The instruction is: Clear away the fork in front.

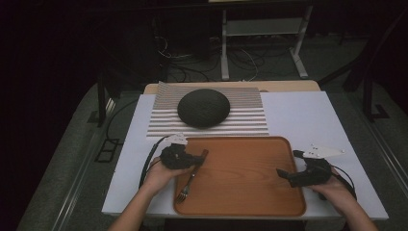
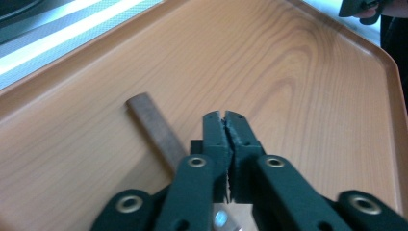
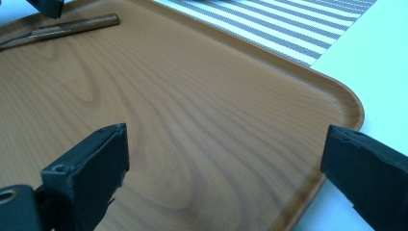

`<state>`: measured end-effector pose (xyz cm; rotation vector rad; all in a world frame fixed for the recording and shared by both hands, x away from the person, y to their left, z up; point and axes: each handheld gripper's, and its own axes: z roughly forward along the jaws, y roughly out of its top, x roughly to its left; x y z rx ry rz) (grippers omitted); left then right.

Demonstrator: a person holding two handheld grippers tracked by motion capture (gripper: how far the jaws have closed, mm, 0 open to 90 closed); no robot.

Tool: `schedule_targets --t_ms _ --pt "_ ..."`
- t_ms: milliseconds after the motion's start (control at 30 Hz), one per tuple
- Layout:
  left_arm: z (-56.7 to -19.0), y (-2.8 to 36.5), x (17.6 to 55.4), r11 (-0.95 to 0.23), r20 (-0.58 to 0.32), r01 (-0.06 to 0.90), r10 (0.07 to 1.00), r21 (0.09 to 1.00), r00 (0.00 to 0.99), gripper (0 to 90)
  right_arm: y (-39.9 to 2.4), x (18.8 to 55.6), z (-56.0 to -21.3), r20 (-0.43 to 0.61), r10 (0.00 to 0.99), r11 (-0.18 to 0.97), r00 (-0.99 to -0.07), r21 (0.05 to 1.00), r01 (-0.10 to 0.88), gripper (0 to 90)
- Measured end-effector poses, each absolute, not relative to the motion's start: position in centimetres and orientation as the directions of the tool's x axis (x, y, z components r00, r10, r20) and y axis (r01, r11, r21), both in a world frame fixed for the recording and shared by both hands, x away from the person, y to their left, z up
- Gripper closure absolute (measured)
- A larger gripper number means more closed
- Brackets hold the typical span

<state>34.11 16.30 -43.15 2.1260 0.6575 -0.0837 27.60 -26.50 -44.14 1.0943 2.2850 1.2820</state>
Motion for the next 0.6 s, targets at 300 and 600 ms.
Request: schedule_targets --t_ms 300,600 --pt "-43.7 12.4 34.9 -0.58 -0.227 0.452 0.419 0.678 0.879 89.3 -26.6 27.6 -44.0 0.092 0.737 0.317 -0.67 0.828 0.462 3.5" --pt "-43.8 14.7 35.0 -0.573 -0.206 0.492 0.49 0.656 0.847 89.4 -26.2 27.5 -43.9 0.078 0.733 0.333 -0.676 0.825 0.456 3.5"
